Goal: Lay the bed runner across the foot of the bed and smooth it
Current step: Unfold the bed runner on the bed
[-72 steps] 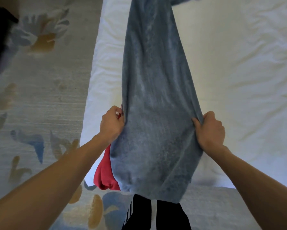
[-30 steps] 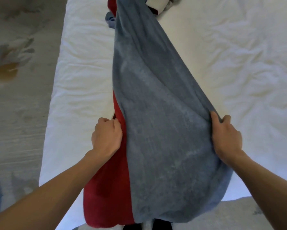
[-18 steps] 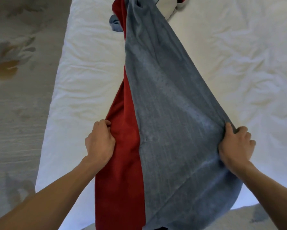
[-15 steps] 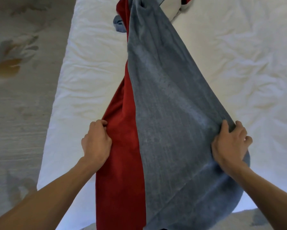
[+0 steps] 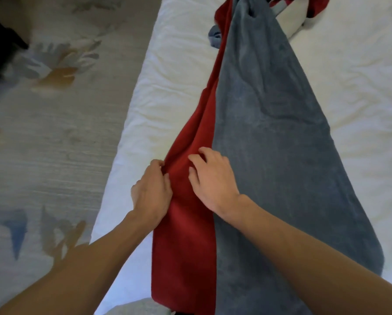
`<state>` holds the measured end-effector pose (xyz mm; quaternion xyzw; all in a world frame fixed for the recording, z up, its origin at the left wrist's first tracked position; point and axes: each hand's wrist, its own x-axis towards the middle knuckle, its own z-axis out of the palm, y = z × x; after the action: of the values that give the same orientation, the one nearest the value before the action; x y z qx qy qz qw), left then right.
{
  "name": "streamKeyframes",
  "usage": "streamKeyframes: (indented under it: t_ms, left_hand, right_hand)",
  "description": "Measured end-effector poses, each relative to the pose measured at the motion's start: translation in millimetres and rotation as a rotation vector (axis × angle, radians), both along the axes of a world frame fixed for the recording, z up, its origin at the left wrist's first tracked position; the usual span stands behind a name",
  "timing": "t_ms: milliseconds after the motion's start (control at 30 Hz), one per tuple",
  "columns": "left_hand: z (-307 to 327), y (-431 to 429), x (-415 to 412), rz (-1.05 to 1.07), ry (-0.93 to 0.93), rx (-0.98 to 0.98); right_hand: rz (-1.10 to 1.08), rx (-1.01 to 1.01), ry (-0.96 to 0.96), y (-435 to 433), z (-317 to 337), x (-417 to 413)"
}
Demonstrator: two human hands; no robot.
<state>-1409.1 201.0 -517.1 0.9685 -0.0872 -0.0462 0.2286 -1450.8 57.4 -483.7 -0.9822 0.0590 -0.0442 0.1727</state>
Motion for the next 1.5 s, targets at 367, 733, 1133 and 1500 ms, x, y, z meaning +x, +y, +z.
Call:
streamKeyframes:
  t_ms: [367, 733, 1133, 1500]
  left_hand:
    - [8, -10, 49, -0.075, 0.071, 0.115]
    - [10, 12, 53, -0.006, 0.071, 0.089]
    - [16, 17, 49, 0.045, 0.042, 0.179]
    - [8, -74, -8, -0.456, -0.152, 0.263]
  right_hand:
    - [-0.362, 0.238, 0.341, 20, -5, 101]
    - [-0.372, 0.466, 0.294, 53, -20, 131]
    - [-0.021, 0.431, 0.158, 54, -19, 95]
    - [-0.072, -0.072, 0.261, -67, -22, -15]
